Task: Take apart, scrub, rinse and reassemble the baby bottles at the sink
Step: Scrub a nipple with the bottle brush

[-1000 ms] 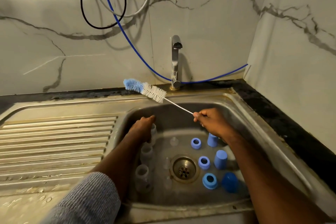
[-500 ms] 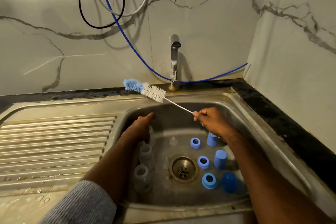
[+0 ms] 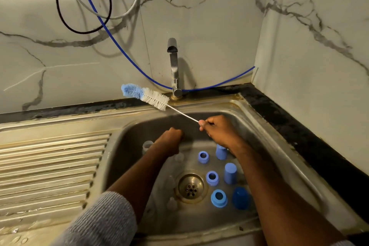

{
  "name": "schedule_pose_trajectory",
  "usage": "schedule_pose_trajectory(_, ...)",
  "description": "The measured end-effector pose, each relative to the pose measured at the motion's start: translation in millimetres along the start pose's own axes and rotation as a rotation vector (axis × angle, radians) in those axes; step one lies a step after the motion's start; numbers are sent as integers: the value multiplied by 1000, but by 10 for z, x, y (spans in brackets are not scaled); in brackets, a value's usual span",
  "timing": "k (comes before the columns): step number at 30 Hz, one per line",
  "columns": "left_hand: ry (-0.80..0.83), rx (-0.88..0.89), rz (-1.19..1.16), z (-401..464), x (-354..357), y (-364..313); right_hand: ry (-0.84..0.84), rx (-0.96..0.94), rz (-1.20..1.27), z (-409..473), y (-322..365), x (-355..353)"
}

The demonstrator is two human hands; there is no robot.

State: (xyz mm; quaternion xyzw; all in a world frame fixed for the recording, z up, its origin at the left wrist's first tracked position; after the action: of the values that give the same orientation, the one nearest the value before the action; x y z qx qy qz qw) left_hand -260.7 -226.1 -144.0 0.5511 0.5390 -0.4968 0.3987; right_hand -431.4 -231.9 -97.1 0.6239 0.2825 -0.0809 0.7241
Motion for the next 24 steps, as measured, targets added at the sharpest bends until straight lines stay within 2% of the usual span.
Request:
schedule_pose_trajectory(6,157,20,97,138,409,1,6,-11,-4,6,24,30)
schedule_pose_trajectory(11,148,59,71,103,524,-100,15,-16,-23,-27,63,32)
schedule_pose_trajectory(14,107,37,-33,72,359,-95,0,-16,-45,-48,69,1)
schedule_pose_trajectory(20,-221,-111,-650,-474,-417,290,3,-6,-43,-73,128,2)
schedule_pose_trajectory(24,-317,-132,-1473,-981,-519,616,-2,-5,-14,-103,176,29)
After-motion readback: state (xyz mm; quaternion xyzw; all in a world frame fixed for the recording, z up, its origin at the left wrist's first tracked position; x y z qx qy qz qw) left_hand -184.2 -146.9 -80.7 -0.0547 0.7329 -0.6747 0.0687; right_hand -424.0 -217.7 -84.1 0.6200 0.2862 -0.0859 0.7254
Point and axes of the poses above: each hand's wrist, its own z-axis towards the middle knuckle, its own x-axis out of the palm, y = z × x, the point moved 8 cm from there along z, towards the middle knuckle, and after that the axes turned 5 degrees about y, right-handed, at the moved point
